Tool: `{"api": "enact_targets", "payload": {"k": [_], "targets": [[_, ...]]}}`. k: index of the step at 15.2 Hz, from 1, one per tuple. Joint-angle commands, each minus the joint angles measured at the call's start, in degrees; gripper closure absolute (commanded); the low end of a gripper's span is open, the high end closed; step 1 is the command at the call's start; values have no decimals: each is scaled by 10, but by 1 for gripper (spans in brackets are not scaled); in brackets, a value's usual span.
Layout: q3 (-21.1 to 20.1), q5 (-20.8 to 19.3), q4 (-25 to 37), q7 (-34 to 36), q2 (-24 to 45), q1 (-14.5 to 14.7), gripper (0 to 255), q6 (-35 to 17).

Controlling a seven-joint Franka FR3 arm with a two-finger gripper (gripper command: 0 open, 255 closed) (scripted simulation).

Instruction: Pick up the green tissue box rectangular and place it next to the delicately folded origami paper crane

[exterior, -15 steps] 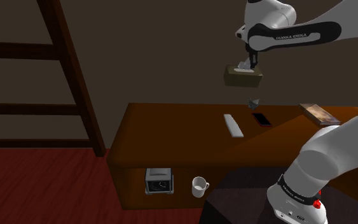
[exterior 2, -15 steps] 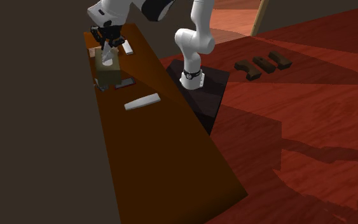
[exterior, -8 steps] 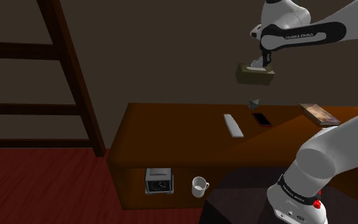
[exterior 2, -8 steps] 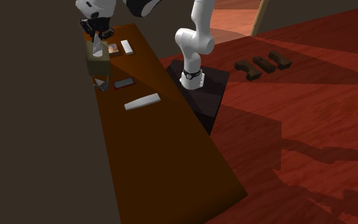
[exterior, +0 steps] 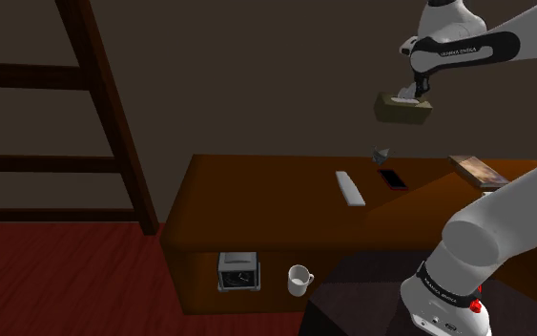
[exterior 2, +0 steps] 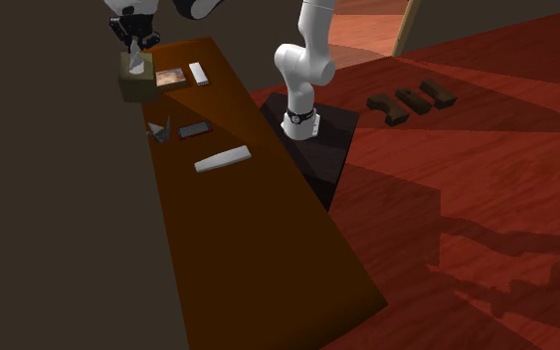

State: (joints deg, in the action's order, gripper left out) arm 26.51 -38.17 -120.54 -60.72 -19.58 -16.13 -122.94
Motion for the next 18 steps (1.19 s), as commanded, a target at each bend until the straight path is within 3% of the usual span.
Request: {"api": "enact_targets", "payload": {"k": [1, 5, 9, 13, 15, 18], "targets": [[24, 6, 9, -28, 11, -6, 255, -18], [78, 38, 45, -95, 52, -12, 255, -53], [135, 95, 91, -173, 106, -15, 255, -87], [189, 188, 148, -271, 179, -25, 255, -115], [213, 267, 191, -341, 234, -44, 255, -124], [208, 264, 170, -336, 236, -50, 255, -146]]}}
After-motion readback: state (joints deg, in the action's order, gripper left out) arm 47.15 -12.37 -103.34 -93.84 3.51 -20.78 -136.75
